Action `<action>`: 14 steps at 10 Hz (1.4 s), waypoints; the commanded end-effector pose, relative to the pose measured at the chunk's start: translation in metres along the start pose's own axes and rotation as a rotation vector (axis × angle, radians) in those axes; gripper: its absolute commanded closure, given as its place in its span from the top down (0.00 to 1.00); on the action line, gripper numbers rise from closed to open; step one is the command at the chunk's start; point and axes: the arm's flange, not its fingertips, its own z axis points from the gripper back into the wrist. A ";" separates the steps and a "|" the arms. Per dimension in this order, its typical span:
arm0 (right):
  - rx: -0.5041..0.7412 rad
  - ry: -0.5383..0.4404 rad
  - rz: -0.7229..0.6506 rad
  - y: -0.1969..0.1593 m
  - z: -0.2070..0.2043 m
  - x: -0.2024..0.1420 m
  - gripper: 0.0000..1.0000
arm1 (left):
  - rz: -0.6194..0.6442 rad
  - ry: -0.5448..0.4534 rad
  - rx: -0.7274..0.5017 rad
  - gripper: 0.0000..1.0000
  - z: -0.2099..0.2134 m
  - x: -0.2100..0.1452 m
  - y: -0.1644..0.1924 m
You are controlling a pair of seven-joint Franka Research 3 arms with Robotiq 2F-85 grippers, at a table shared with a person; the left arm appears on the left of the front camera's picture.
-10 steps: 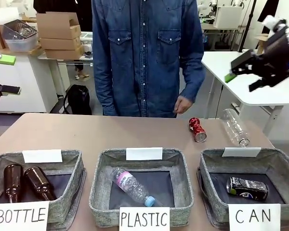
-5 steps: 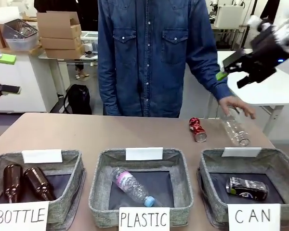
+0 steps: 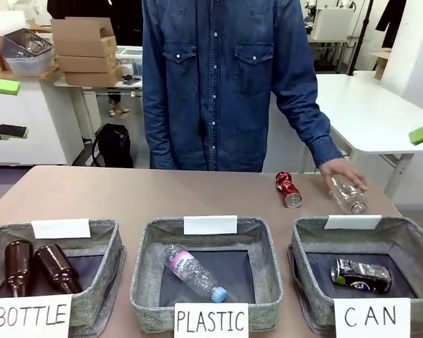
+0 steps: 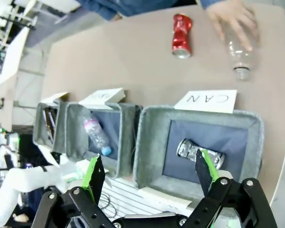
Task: Sort the can waste into the basket.
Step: Pick up the can waste from the table and place it in the right Fabric basket.
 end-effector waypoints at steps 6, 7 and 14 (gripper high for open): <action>0.054 0.021 0.132 0.003 -0.020 0.039 1.00 | -0.014 0.011 -0.002 1.00 0.003 -0.001 0.002; 0.039 -0.022 0.078 -0.004 -0.017 0.028 1.00 | -0.014 0.011 -0.002 1.00 0.003 -0.001 0.002; 0.004 -0.060 0.137 0.010 -0.053 0.073 1.00 | -0.014 0.011 -0.002 1.00 0.003 -0.001 0.002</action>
